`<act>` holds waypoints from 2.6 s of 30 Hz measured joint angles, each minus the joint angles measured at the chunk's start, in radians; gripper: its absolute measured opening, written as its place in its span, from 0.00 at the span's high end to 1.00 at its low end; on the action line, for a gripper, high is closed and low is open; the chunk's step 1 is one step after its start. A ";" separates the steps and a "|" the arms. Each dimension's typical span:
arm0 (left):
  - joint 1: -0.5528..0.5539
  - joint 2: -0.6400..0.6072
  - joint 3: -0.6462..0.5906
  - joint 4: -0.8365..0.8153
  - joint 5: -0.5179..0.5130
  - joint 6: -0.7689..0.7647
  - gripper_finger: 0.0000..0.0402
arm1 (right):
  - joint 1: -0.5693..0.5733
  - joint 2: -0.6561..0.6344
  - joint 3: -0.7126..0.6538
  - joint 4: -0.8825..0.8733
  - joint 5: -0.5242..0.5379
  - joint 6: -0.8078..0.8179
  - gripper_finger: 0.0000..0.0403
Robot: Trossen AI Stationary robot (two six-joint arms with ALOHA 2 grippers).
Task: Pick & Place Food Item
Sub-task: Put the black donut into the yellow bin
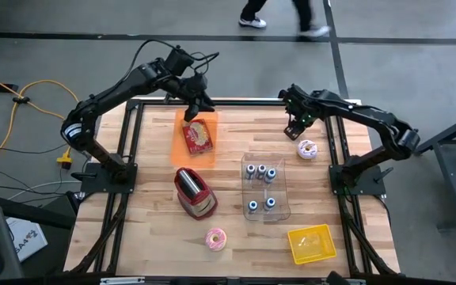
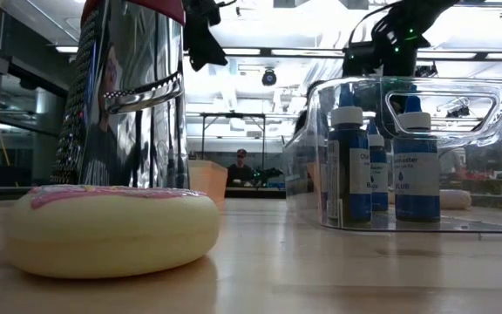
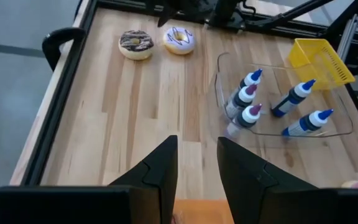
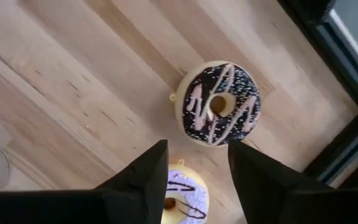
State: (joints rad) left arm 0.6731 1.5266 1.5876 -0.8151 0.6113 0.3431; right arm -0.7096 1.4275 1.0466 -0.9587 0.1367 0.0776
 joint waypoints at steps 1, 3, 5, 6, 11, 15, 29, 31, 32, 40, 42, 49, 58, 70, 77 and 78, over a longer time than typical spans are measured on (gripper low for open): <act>0.000 -0.008 -0.003 0.000 0.000 0.001 0.73 | -0.006 0.003 0.000 0.001 -0.004 -0.001 0.62; 0.000 -0.033 -0.005 0.004 0.000 0.000 0.73 | -0.019 0.008 0.000 0.005 -0.007 -0.002 0.62; 0.000 -0.067 -0.006 0.005 0.000 0.001 0.73 | -0.024 0.020 0.001 0.007 -0.006 -0.002 0.62; 0.000 -0.084 -0.006 0.006 0.000 0.001 0.73 | -0.027 0.029 0.001 0.006 -0.006 -0.002 0.62; 0.000 -0.158 -0.033 0.008 -0.008 0.000 0.73 | -0.038 0.061 0.000 0.007 -0.011 -0.003 0.62; 0.000 -0.232 -0.122 0.012 -0.032 -0.028 0.73 | -0.037 0.070 0.000 0.007 -0.012 -0.003 0.62; 0.000 -0.567 -0.614 0.455 -0.115 -0.230 0.73 | -0.039 0.071 0.000 0.031 -0.062 -0.014 0.62; -0.002 -0.566 -0.625 0.457 -0.117 -0.241 0.73 | -0.039 0.071 0.000 0.037 -0.060 -0.014 0.62; -0.002 -0.564 -0.627 0.456 -0.117 -0.243 0.73 | -0.039 0.071 0.000 0.039 -0.059 -0.014 0.62; -0.002 -0.547 -0.630 0.457 -0.116 -0.246 0.73 | -0.039 0.071 -0.062 0.139 -0.059 -0.022 0.62; -0.002 -0.547 -0.630 0.458 -0.116 -0.246 0.73 | -0.039 0.071 -0.093 0.146 -0.053 -0.022 0.62; -0.002 -0.547 -0.630 0.458 -0.115 -0.246 0.73 | -0.046 0.071 -0.162 0.203 -0.043 -0.016 0.62; -0.002 -0.546 -0.630 0.459 -0.109 -0.254 0.73 | -0.046 0.071 -0.214 0.323 -0.032 -0.046 0.62; -0.002 -0.546 -0.630 0.459 -0.109 -0.254 0.73 | -0.046 0.071 -0.214 0.344 -0.022 -0.079 0.62; -0.002 -0.546 -0.630 0.458 -0.110 -0.254 0.73 | -0.046 0.071 -0.214 0.349 -0.006 -0.082 0.62; -0.002 -0.546 -0.630 0.457 -0.110 -0.254 0.73 | -0.046 0.075 -0.214 0.349 -0.007 -0.082 0.62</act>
State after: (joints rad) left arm 0.6712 0.9802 0.9573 -0.3576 0.5016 0.0891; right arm -0.7555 1.5028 0.8330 -0.6094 0.1301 -0.0044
